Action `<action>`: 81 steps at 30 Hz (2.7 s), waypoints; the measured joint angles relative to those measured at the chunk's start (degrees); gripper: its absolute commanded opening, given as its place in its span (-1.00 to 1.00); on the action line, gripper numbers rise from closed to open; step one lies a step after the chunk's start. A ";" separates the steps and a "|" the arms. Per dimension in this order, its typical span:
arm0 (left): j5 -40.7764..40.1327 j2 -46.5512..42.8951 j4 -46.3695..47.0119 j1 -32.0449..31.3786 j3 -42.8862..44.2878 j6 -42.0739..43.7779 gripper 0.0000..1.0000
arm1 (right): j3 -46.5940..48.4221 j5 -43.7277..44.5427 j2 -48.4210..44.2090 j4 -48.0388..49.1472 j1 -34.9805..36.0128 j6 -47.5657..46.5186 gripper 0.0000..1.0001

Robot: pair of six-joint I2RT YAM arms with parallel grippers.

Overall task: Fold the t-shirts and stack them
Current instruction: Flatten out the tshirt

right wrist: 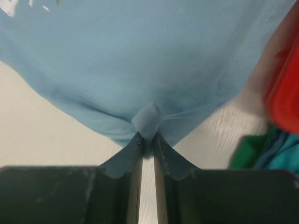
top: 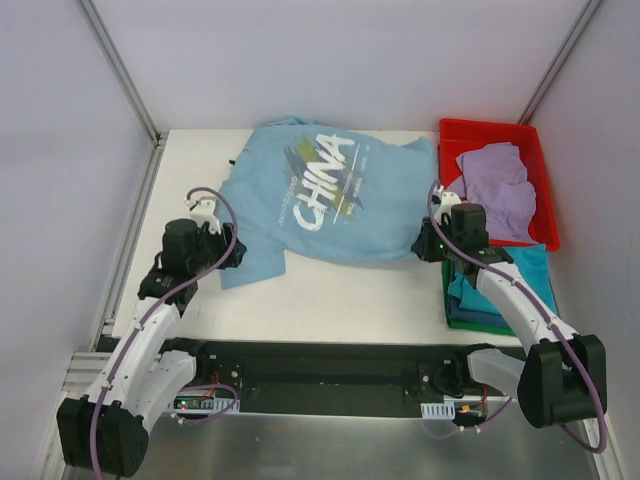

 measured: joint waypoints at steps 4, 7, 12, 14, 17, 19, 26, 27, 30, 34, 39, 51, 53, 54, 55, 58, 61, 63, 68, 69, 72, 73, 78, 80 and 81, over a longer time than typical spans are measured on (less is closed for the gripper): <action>-0.55 -4.42 0.72 0.00 -8.33 -8.11 0.98 | -5.70 -1.20 -1.01 0.11 -0.07 3.08 0.36; -2.58 -7.04 1.73 0.00 -10.08 -13.14 0.98 | -5.55 -1.73 -3.43 0.04 -0.07 4.28 0.77; -2.95 -7.21 3.61 0.00 -9.64 -18.49 0.98 | -3.76 -3.37 -9.14 -1.05 -0.04 5.70 0.93; -1.95 -4.92 4.02 0.00 -8.70 -20.46 0.98 | -3.52 -4.42 -11.98 -1.53 -0.02 6.29 0.93; -0.15 1.53 5.11 0.00 -6.56 -22.91 0.98 | -3.52 -5.75 -15.04 -2.47 1.03 7.61 0.93; 0.96 6.23 5.07 0.00 -5.09 -24.04 0.98 | -3.52 -3.43 -15.10 -3.08 3.58 8.94 0.93; 4.35 26.99 6.69 -0.11 2.91 -26.23 0.98 | -2.84 6.69 -3.54 -5.66 13.22 14.12 0.93; 4.63 28.61 6.95 -0.11 3.26 -26.51 0.98 | -2.32 8.28 -0.92 -6.14 13.99 15.23 0.93; 4.66 31.61 6.99 -0.11 3.43 -26.95 0.98 | -0.17 11.72 6.64 -6.88 16.00 18.32 0.93; 4.55 33.88 7.43 -0.11 2.89 -27.08 0.98 | 0.81 13.44 12.17 -7.02 17.84 21.20 0.93; 4.68 36.02 9.01 -0.11 1.99 -27.52 0.98 | 0.72 15.50 14.40 -7.63 18.18 24.70 0.93; 2.49 35.65 12.13 -0.11 0.48 -30.53 0.98 | -7.91 18.16 3.52 -13.53 18.18 28.37 0.93; 1.51 34.97 12.04 -0.13 0.02 -30.75 0.98 | -9.60 18.56 -1.42 -16.24 18.18 29.57 0.93; 1.11 34.56 11.93 -0.13 -0.24 -30.84 0.98 | -10.23 18.64 -3.69 -17.55 18.18 30.01 0.93; 0.87 34.23 11.76 -0.13 -0.44 -30.99 0.98 | -10.99 18.69 -6.58 -19.08 18.18 30.53 0.93; -0.02 32.96 10.25 -0.13 -0.79 -31.52 0.98 | -12.94 18.49 -14.99 -22.82 18.23 31.23 0.93; -0.15 31.30 8.07 -0.11 -1.33 -31.82 0.98 | -14.16 17.86 -21.00 -24.13 18.23 30.97 0.93; -0.44 29.83 6.01 -0.11 -1.88 -32.37 0.98 | -14.27 17.29 -23.41 -24.00 18.23 30.56 0.93; -4.37 23.41 -2.38 -0.11 -4.20 -34.77 0.98 | -14.27 15.72 -24.24 -20.81 18.23 29.86 0.93; -5.22 21.81 -4.04 -0.11 -4.70 -35.23 0.98 | -14.27 15.63 -23.93 -20.17 18.23 29.75 0.93; -10.10 14.47 -10.40 -0.11 -6.82 -38.05 0.98 | -13.84 15.58 -20.96 -18.27 18.23 28.30 0.92; -11.34 12.11 -12.00 -0.11 -7.34 -38.88 0.98 | -13.64 15.58 -20.04 -18.01 18.23 27.93 0.93; -18.10 -2.16 -20.90 -0.11 -9.86 -43.87 0.98 | -13.18 15.93 -18.14 -16.26 18.18 26.18 0.93; -19.39 -5.46 -24.04 -0.11 -10.51 -45.57 0.98 | -13.16 16.61 -18.21 -15.67 18.16 25.73 0.93; -19.82 -6.71 -26.14 -0.11 -10.64 -46.64 0.98 | -13.16 16.92 -18.27 -15.58 18.16 25.44 0.93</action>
